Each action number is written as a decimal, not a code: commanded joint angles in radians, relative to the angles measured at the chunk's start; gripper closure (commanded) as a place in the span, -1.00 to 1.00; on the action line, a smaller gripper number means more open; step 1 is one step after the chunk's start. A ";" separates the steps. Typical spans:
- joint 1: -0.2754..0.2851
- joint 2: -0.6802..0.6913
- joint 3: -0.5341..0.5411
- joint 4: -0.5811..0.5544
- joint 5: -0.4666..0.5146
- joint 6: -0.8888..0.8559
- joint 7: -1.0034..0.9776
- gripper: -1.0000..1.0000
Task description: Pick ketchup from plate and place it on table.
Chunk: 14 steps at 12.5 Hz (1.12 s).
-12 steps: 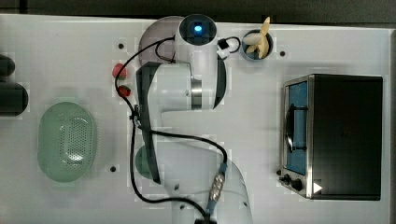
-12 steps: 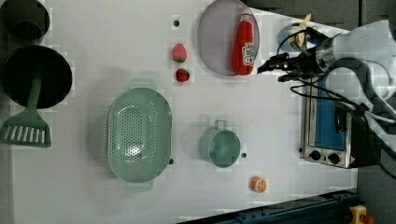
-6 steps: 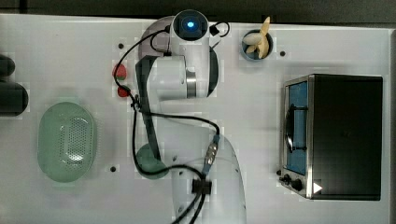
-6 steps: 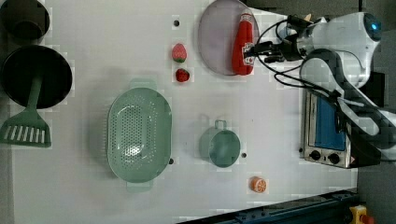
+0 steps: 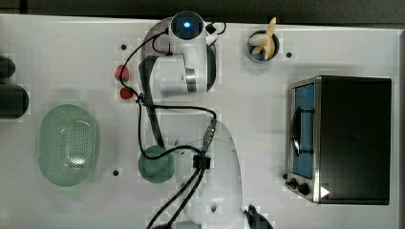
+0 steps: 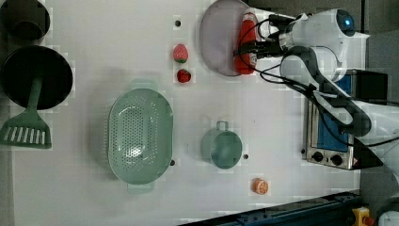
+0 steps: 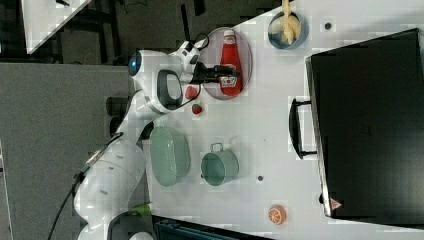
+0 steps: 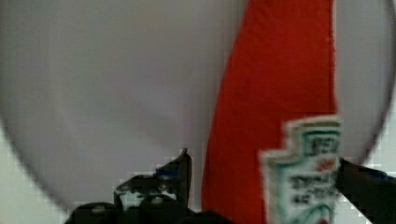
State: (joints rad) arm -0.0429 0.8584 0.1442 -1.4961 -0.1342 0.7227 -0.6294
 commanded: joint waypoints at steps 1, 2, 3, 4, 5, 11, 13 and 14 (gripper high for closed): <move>0.007 0.033 0.002 0.064 -0.004 0.032 -0.046 -1.00; 0.007 0.043 0.002 0.064 -0.004 0.039 -0.046 -1.00; 0.007 0.051 0.002 0.065 -0.004 0.047 -0.046 -0.93; 0.008 0.051 0.005 0.068 -0.004 0.063 -0.046 -0.69; 0.008 0.052 0.003 0.069 -0.004 0.063 -0.046 -0.43; 0.005 0.013 0.004 0.083 -0.004 0.043 -0.045 -0.15; 0.001 -0.052 0.004 0.083 0.003 -0.021 -0.035 -0.15; -0.003 -0.093 0.005 0.083 0.020 -0.083 -0.025 -0.15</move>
State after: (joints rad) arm -0.0286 0.8872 0.1500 -1.4424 -0.1216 0.6572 -0.6313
